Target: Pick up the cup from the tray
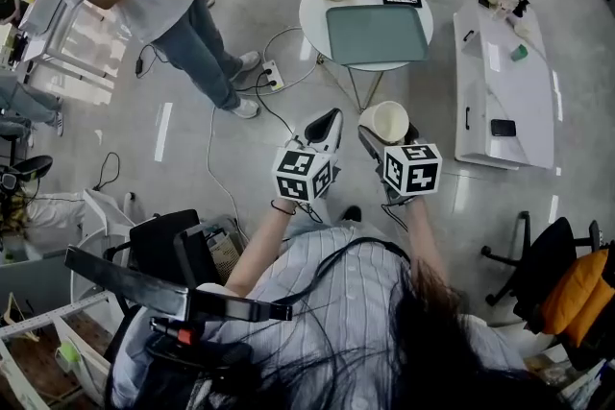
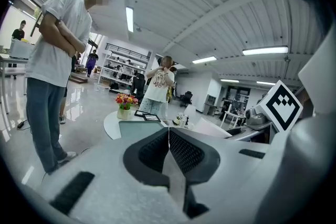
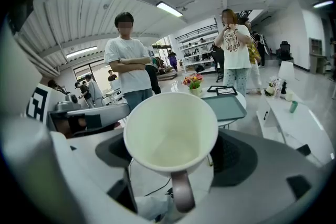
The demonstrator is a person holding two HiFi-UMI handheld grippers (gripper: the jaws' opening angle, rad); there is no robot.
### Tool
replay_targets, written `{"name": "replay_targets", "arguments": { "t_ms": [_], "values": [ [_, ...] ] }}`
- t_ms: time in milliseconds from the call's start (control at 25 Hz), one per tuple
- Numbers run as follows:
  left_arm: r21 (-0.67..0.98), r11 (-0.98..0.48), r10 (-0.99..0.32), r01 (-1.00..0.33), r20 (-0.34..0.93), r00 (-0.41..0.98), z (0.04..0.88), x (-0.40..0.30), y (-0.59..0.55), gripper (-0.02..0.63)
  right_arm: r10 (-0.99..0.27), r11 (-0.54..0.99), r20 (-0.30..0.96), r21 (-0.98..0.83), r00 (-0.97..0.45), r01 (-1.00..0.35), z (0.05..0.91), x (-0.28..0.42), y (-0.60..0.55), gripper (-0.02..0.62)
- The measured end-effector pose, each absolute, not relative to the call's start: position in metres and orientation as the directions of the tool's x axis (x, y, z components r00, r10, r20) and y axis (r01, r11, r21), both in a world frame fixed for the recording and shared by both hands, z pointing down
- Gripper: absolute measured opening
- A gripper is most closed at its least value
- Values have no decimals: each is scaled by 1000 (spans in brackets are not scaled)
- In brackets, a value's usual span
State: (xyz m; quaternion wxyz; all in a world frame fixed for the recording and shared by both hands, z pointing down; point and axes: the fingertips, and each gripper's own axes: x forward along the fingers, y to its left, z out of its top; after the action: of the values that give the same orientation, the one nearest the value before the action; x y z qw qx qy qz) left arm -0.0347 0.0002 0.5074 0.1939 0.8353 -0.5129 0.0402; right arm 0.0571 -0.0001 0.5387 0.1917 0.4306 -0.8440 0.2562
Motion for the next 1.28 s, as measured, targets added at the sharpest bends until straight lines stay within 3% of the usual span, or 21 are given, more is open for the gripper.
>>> {"name": "replay_targets", "arguments": {
  "t_ms": [1280],
  "values": [
    [254,-386,-861,-887,245,445,509,12,103,15,-575,556,529,-307,-624,-773,548,86,115,400]
  ]
}}
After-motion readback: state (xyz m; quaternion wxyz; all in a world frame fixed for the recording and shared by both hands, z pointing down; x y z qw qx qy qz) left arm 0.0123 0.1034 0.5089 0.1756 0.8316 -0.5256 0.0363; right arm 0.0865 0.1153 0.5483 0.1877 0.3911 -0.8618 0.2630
